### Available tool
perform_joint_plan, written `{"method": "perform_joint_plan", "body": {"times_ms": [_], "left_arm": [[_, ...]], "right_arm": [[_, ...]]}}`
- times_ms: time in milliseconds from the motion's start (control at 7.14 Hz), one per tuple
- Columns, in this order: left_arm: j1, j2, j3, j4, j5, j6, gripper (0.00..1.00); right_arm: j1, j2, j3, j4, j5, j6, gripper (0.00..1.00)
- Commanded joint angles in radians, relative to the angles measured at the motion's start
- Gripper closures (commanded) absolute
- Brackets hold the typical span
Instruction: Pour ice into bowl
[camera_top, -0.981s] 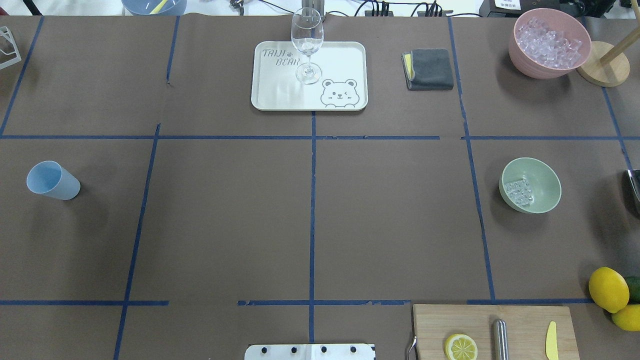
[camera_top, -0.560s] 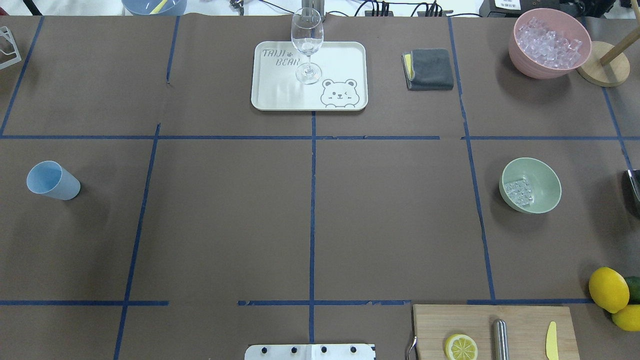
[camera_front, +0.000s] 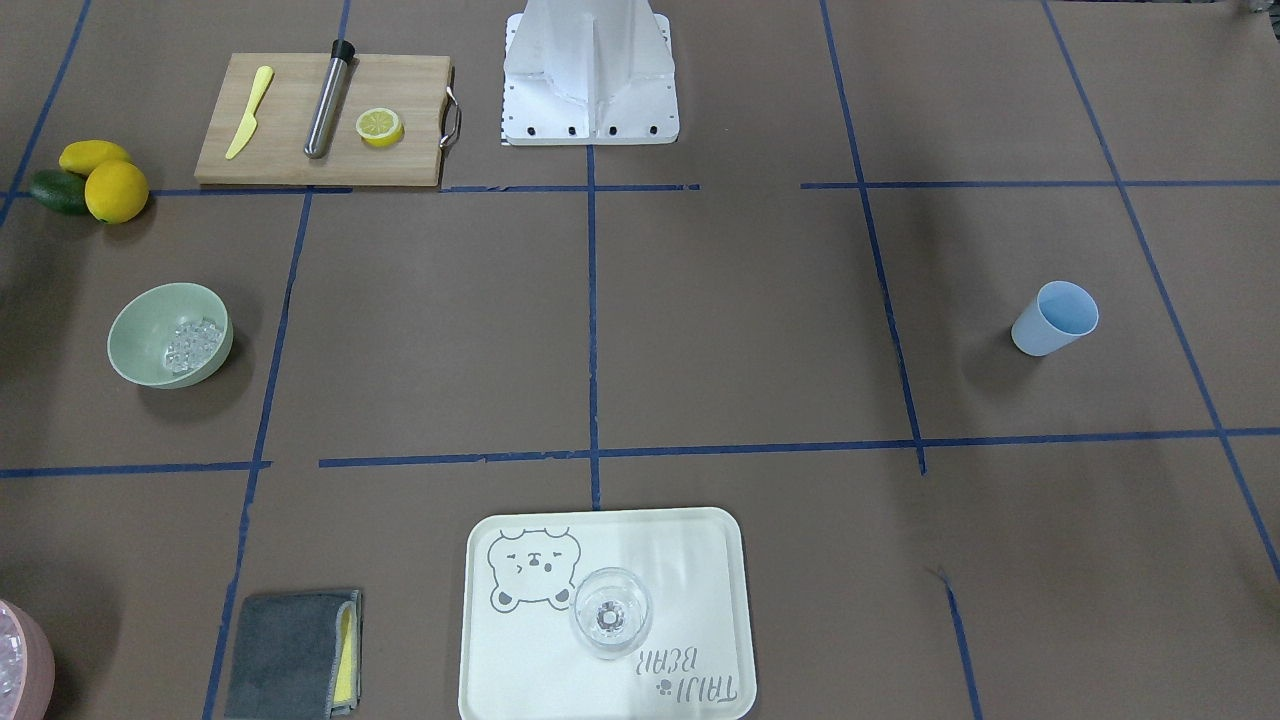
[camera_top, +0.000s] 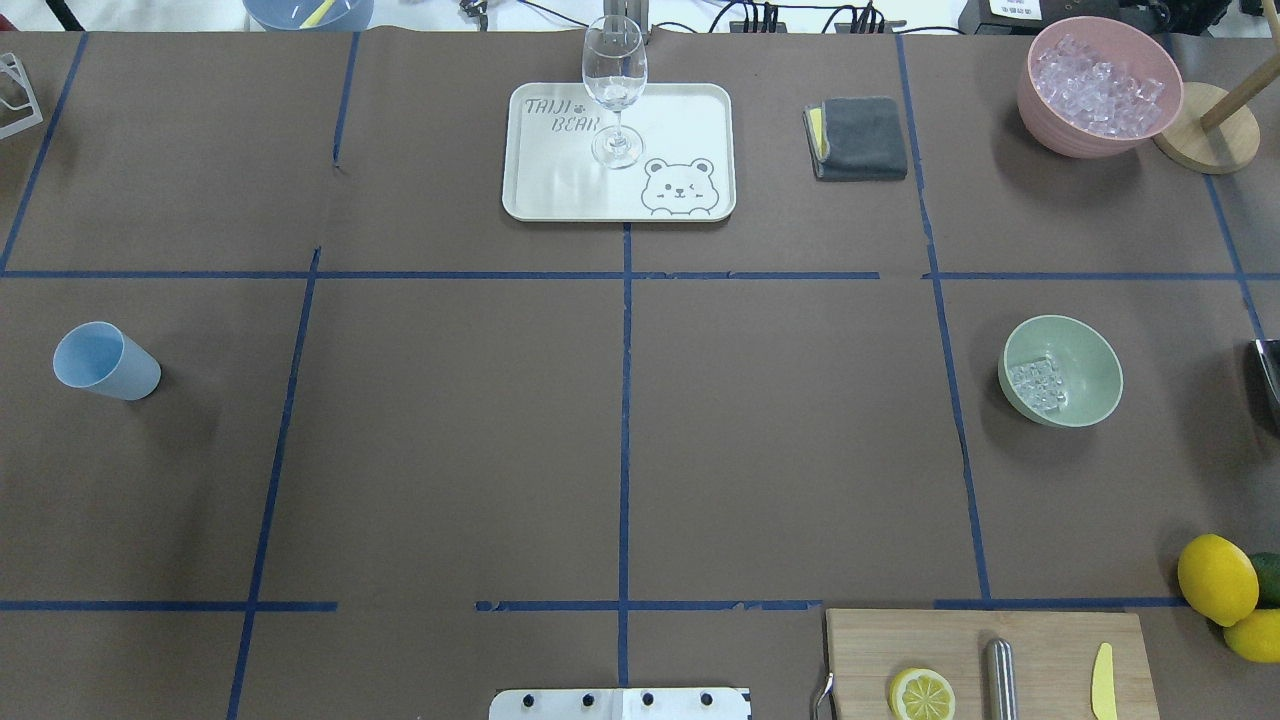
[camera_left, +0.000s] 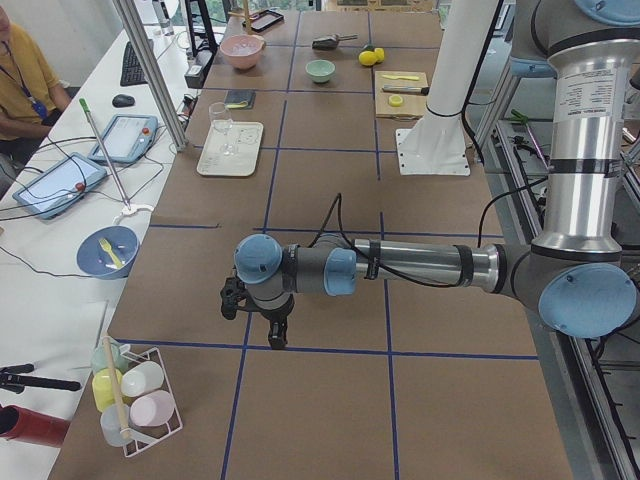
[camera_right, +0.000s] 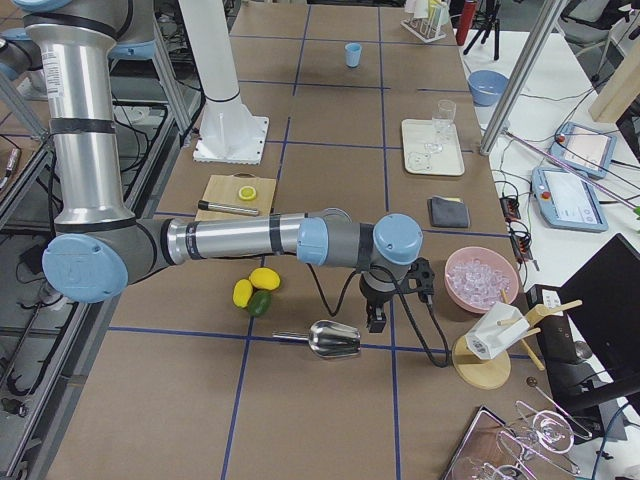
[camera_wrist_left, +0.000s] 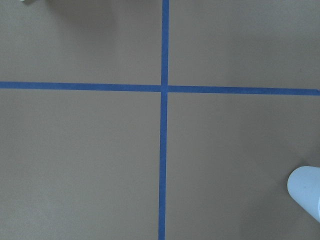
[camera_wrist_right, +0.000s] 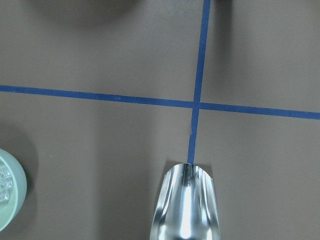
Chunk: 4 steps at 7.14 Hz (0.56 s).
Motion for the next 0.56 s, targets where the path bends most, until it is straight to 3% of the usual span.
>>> {"method": "perform_joint_plan", "body": {"times_ms": [0,140,280,420], "left_arm": [[-0.005,0.002,-0.034,0.016,0.001,0.001,0.00],[-0.014,-0.001,-0.037,0.049,0.017,0.001,0.00],[-0.068,-0.004,-0.046,0.059,0.121,0.002,0.00],[-0.076,-0.004,-0.034,0.086,0.138,0.004,0.00]], "right_arm": [[-0.013,-0.001,-0.012,0.023,-0.005,0.002,0.00],[-0.013,-0.001,-0.029,0.048,-0.017,0.002,0.00],[-0.013,0.002,-0.046,0.094,-0.022,0.007,0.00],[-0.013,0.014,-0.055,0.108,-0.027,0.037,0.00]]}}
